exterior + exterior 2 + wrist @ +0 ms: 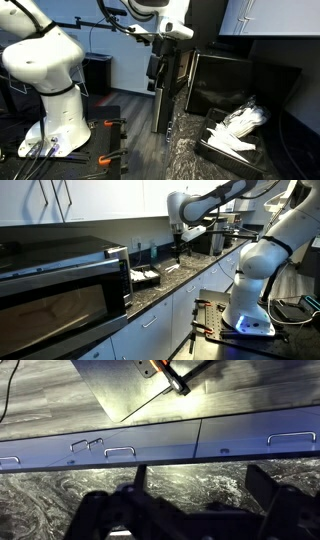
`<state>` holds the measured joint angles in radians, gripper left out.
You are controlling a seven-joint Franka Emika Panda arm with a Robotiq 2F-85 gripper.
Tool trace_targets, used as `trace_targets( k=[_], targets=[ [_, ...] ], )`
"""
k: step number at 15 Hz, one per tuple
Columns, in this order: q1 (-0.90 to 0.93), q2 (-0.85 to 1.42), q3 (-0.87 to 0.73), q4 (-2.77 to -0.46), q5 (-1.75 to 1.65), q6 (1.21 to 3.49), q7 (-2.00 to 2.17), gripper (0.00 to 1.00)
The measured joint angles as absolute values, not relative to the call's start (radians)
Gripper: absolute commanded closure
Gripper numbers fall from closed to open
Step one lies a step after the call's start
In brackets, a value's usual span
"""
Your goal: Pick up the white folk from the countertop and put it on top of the microwave.
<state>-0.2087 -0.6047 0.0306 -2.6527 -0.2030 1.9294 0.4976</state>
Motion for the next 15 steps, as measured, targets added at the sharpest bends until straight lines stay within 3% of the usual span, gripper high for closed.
trace_targets(
  k=[8, 15],
  targets=[
    [-0.241, -0.597, -0.006, -2.649, -0.194, 1.929, 0.5, 0.0],
    [-0.404, -0.531, -0.101, -2.592, -0.199, 2.036, 0.61, 0.0]
  ],
)
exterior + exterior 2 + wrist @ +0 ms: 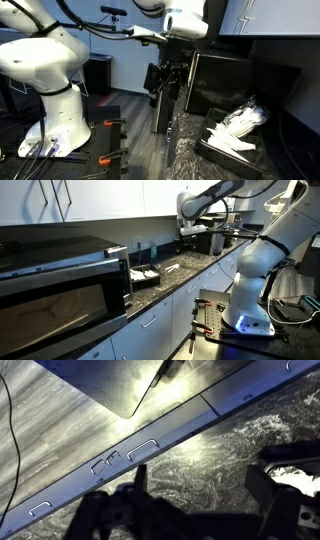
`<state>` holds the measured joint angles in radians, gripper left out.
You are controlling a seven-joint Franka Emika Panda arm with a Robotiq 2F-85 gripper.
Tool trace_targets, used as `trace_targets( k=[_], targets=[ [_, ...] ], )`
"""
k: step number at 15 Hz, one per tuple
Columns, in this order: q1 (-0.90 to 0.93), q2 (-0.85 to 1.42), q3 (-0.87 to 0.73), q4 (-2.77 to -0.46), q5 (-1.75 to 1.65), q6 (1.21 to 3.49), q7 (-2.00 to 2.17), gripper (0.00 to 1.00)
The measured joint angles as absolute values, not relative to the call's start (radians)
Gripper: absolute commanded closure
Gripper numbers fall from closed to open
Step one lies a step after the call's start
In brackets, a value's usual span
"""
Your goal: Pick up the white folk from the countertop and put it on top of the microwave.
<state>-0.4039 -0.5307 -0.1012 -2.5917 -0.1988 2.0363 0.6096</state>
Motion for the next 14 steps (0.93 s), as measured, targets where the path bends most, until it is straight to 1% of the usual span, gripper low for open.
trace_targets(
  k=[6, 8, 14],
  targets=[
    [-0.484, -0.399, -0.143, -2.553, -0.198, 2.198, 0.837, 0.0],
    [-0.488, -0.364, -0.143, -2.538, -0.198, 2.218, 0.946, 0.0],
    [-0.48, -0.352, -0.152, -2.535, -0.199, 2.218, 0.952, 0.0]
  ],
)
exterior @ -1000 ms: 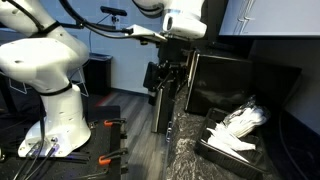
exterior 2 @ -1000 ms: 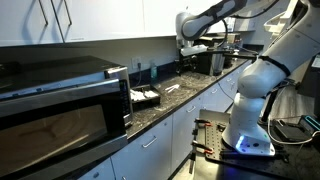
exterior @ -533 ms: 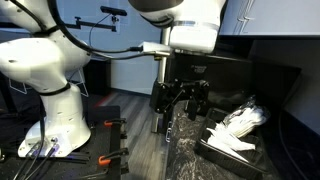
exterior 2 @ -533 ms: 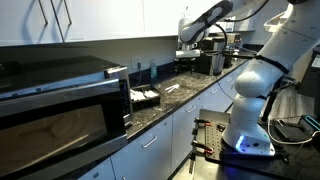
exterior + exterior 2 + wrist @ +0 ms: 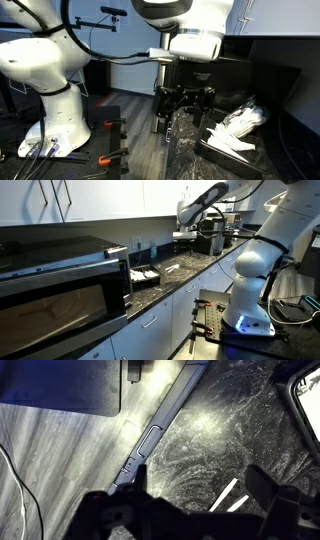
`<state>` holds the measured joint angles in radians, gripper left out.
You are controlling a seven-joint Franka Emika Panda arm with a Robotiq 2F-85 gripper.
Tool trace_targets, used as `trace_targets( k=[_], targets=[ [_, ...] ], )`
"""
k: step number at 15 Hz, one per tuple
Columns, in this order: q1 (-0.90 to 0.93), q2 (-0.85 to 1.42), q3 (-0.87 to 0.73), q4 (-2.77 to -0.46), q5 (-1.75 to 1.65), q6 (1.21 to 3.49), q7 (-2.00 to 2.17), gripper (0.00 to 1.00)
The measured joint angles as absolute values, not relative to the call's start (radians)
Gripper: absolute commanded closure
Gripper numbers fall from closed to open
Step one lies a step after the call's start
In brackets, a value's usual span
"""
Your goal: Pick up the white folk from the countertop and put it on top of the microwave.
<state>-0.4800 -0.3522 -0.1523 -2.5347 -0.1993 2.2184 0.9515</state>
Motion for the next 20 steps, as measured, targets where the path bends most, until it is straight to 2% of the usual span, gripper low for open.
trace_targets(
  k=[7, 20],
  targets=[
    [-0.483, -0.285, -0.196, -2.525, -0.193, 2.279, 1.094, 0.0],
    [-0.488, 0.041, -0.392, -2.369, -0.098, 2.475, 1.165, 0.0]
  ],
)
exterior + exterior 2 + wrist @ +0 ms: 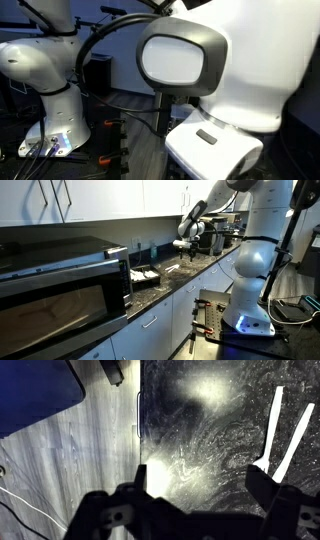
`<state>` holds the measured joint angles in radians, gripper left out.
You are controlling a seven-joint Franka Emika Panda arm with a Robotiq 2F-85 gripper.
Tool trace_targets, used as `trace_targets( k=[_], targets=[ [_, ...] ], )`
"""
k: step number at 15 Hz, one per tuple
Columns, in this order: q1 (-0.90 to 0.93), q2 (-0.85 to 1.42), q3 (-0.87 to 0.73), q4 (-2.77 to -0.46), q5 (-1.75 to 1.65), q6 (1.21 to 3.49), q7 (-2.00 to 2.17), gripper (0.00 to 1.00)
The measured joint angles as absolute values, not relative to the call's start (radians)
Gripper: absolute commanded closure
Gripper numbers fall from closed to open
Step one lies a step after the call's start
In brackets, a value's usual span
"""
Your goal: Pick up the white folk from the countertop and put it on top of the microwave.
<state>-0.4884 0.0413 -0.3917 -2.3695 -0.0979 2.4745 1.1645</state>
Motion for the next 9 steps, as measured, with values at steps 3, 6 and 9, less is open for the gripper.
trace_targets(
  k=[3, 6, 9],
  targets=[
    [-0.489, 0.099, -0.42, -2.321, -0.007, 2.477, 1.098, 0.0],
    [-0.487, 0.152, -0.424, -2.269, 0.07, 2.478, 1.044, 0.0],
    [-0.481, 0.216, -0.424, -2.205, 0.124, 2.478, 1.002, 0.0]
  ],
)
